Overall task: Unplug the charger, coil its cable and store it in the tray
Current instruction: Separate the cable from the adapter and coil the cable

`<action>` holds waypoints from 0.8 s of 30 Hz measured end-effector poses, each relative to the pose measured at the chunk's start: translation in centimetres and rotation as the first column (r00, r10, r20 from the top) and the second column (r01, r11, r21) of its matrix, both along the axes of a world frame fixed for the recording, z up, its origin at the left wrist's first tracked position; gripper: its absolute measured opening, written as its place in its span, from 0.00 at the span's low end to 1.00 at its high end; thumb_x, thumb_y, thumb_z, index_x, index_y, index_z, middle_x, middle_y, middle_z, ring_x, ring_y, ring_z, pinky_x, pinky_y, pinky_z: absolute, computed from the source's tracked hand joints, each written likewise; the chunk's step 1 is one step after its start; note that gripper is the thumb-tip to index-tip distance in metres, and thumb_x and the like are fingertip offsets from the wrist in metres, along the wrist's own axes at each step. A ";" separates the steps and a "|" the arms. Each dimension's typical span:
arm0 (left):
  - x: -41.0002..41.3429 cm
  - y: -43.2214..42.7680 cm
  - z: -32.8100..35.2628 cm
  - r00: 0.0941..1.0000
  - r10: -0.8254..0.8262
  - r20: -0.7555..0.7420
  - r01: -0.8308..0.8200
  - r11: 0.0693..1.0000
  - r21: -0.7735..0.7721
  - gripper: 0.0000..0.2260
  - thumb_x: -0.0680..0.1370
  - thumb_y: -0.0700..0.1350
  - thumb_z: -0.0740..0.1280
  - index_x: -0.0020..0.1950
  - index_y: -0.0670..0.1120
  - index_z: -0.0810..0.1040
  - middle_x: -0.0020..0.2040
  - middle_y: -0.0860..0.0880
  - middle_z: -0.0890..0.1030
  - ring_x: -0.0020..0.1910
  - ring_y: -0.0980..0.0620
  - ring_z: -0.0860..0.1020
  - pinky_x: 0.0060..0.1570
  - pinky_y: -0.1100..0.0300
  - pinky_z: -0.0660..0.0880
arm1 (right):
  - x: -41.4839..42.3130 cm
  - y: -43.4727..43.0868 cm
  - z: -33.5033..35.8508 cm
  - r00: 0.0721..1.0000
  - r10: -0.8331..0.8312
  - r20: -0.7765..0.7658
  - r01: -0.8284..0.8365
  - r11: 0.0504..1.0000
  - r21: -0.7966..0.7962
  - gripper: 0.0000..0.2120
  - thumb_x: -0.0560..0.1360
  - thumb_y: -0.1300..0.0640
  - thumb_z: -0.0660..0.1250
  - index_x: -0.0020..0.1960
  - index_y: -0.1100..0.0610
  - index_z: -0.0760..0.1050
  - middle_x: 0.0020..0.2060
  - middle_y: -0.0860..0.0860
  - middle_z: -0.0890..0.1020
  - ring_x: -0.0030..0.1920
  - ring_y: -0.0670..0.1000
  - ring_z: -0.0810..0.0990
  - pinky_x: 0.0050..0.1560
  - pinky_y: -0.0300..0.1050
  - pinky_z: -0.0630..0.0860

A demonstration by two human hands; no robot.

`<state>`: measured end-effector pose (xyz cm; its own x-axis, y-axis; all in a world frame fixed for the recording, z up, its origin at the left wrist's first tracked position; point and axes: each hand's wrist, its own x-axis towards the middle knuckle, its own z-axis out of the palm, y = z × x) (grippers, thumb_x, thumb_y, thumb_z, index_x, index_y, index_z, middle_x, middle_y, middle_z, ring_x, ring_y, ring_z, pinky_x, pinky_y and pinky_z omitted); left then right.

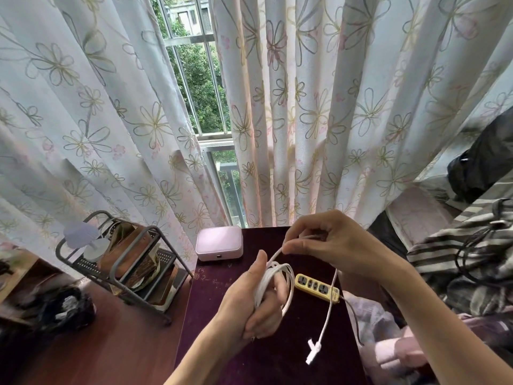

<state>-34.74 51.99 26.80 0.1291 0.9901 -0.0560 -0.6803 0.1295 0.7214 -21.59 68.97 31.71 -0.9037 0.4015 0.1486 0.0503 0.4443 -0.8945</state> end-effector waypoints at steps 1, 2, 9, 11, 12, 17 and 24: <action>0.0 -0.2 0.4 0.999 0.036 0.034 -0.037 0.999 0.017 0.26 0.80 0.61 0.64 0.36 0.40 0.77 0.16 0.53 0.70 0.11 0.56 0.61 0.16 0.70 0.62 | -0.1 0.2 -0.5 0.999 -0.007 -0.033 0.006 0.999 -0.036 0.12 0.75 0.38 0.75 0.48 0.46 0.87 0.31 0.61 0.77 0.31 0.53 0.70 0.36 0.48 0.67; -0.1 -0.3 1.0 0.995 0.064 0.076 -0.067 0.997 0.028 0.24 0.81 0.58 0.64 0.33 0.41 0.74 0.16 0.53 0.70 0.11 0.56 0.61 0.16 0.69 0.61 | -0.2 0.3 -1.1 0.998 -0.016 -0.063 0.011 0.997 -0.074 0.13 0.75 0.38 0.75 0.49 0.47 0.87 0.32 0.63 0.76 0.31 0.57 0.69 0.37 0.49 0.67; -0.8 -0.3 3.7 0.939 0.131 0.317 -0.167 0.982 0.086 0.23 0.84 0.51 0.59 0.30 0.45 0.69 0.18 0.50 0.59 0.14 0.53 0.50 0.17 0.60 0.53 | -0.4 -1.1 -5.2 0.970 -0.192 -0.150 0.140 0.943 -0.304 0.16 0.79 0.40 0.69 0.54 0.49 0.87 0.27 0.43 0.69 0.29 0.46 0.64 0.30 0.40 0.61; -1.0 -0.1 4.0 0.924 0.169 0.343 -0.213 0.973 0.093 0.23 0.85 0.52 0.55 0.33 0.44 0.71 0.19 0.50 0.59 0.15 0.53 0.53 0.19 0.61 0.56 | -0.8 -1.9 -6.3 0.968 -0.216 -0.131 0.170 0.941 -0.293 0.13 0.81 0.45 0.66 0.54 0.49 0.87 0.26 0.44 0.66 0.27 0.46 0.62 0.26 0.45 0.58; -1.0 0.1 4.0 0.919 0.197 0.343 -0.243 0.965 0.095 0.22 0.85 0.52 0.55 0.35 0.44 0.71 0.19 0.50 0.60 0.16 0.53 0.55 0.19 0.61 0.58 | -0.9 -2.5 -6.8 0.967 -0.229 -0.114 0.190 0.940 -0.284 0.12 0.82 0.46 0.65 0.54 0.48 0.86 0.26 0.46 0.66 0.26 0.47 0.61 0.26 0.49 0.58; -1.5 1.1 3.0 0.907 0.319 0.276 -0.349 0.935 0.064 0.15 0.85 0.49 0.58 0.44 0.42 0.75 0.22 0.51 0.66 0.18 0.55 0.64 0.25 0.61 0.64 | -0.6 -6.2 -9.3 0.980 -0.191 0.055 0.195 0.977 -0.081 0.12 0.85 0.42 0.61 0.47 0.39 0.80 0.26 0.44 0.67 0.27 0.44 0.63 0.28 0.53 0.63; -2.4 1.9 0.5 0.812 0.572 -0.117 -0.563 0.820 0.103 0.15 0.83 0.52 0.61 0.48 0.43 0.80 0.29 0.46 0.75 0.24 0.52 0.72 0.30 0.60 0.72 | 0.1 -8.9 -8.5 0.931 -0.160 0.329 0.098 0.976 0.197 0.13 0.86 0.39 0.52 0.63 0.41 0.72 0.31 0.36 0.79 0.30 0.43 0.78 0.35 0.41 0.71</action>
